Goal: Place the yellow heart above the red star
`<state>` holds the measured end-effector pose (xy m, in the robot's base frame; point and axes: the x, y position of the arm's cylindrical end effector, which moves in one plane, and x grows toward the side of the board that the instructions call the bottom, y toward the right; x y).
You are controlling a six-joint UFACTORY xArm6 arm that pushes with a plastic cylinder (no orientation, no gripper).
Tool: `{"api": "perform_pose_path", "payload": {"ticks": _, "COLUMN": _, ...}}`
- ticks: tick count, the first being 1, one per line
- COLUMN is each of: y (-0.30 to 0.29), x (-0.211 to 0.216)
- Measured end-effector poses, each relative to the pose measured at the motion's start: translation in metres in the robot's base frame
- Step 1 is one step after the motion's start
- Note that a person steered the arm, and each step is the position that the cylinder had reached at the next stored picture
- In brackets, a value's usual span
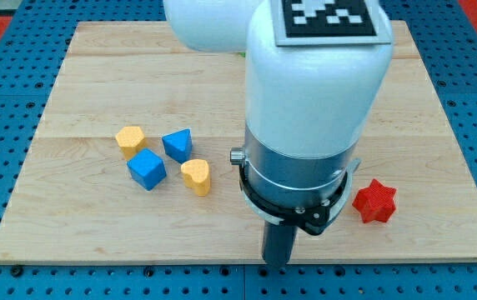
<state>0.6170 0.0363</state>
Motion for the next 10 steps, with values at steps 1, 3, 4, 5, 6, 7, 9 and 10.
{"api": "perform_pose_path", "payload": {"ticks": 1, "y": -0.048, "x": -0.01}}
{"api": "perform_pose_path", "payload": {"ticks": 3, "y": -0.085, "x": -0.067}}
{"api": "perform_pose_path", "payload": {"ticks": 4, "y": -0.141, "x": -0.062}}
{"api": "perform_pose_path", "payload": {"ticks": 5, "y": -0.117, "x": -0.102}}
{"api": "perform_pose_path", "payload": {"ticks": 6, "y": -0.04, "x": -0.119}}
{"api": "perform_pose_path", "payload": {"ticks": 7, "y": 0.004, "x": -0.139}}
{"api": "perform_pose_path", "payload": {"ticks": 9, "y": 0.004, "x": -0.115}}
{"api": "perform_pose_path", "payload": {"ticks": 10, "y": 0.021, "x": -0.121}}
